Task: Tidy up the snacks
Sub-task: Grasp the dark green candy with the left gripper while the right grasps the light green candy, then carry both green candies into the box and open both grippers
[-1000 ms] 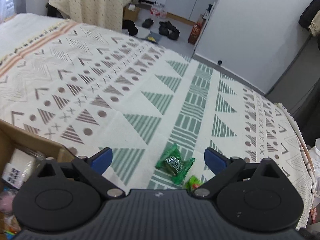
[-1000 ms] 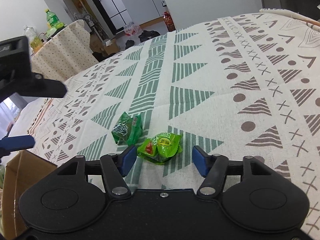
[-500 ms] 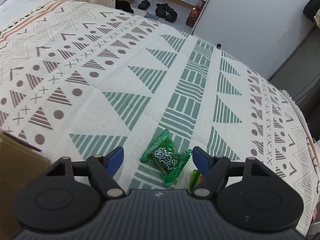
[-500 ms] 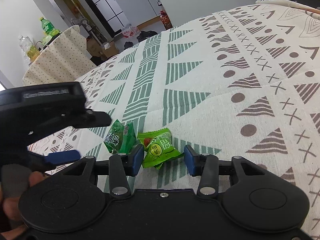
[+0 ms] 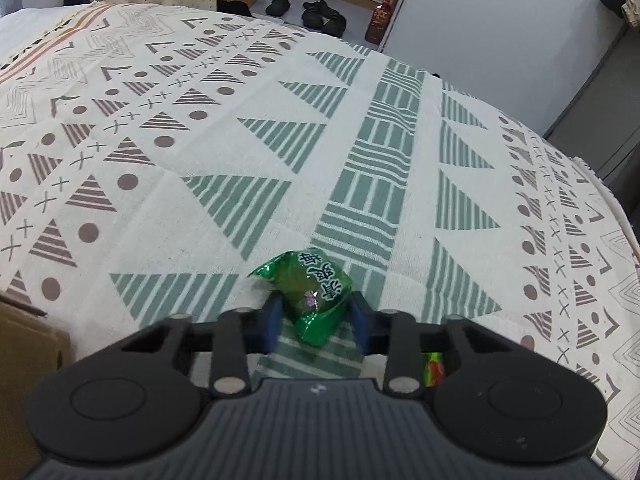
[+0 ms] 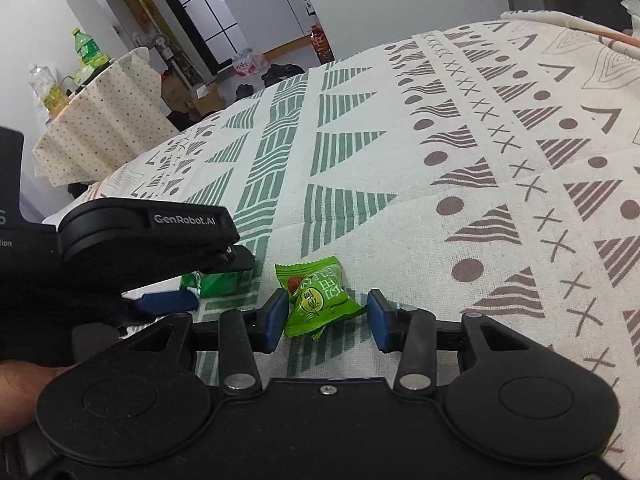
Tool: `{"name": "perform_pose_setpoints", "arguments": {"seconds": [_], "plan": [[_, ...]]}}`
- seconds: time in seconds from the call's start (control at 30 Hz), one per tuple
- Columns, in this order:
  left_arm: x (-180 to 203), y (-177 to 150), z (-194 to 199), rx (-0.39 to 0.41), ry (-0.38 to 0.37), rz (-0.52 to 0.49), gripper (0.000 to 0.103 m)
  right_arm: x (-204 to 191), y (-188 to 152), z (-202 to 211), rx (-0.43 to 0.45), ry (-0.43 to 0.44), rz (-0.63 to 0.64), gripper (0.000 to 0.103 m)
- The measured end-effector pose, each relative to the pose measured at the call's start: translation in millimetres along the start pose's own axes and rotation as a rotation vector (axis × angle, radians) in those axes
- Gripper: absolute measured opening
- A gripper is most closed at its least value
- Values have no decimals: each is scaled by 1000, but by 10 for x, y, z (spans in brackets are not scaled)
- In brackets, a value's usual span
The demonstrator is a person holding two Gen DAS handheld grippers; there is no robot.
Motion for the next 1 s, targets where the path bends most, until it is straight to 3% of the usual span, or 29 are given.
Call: {"name": "perform_pose_setpoints", "arguments": {"seconds": [0.4,0.67,0.77,1.0], "plan": [[-93,44,455,66,-2,1,30,-134,50,99,30,31,36,34],[-180,41,975,128,1,23,30,-309,98,295,82,84,77,31],[-238,38,1185,155,8,36,30,-384,108,377,96,107,88,21],[-477,-18,1642,210,41,78,30,-572,132,597,140,167,114,20]]}}
Point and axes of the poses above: each gripper's, at about its wrist camera, not at the fingertips, and z roughly against the way its jaws point, x to its right, y to its top, the point moved 4 cm from there along -z, roughly the way its jaws point, and after that the axes turned 4 degrees about -x, right-handed, at the moved point
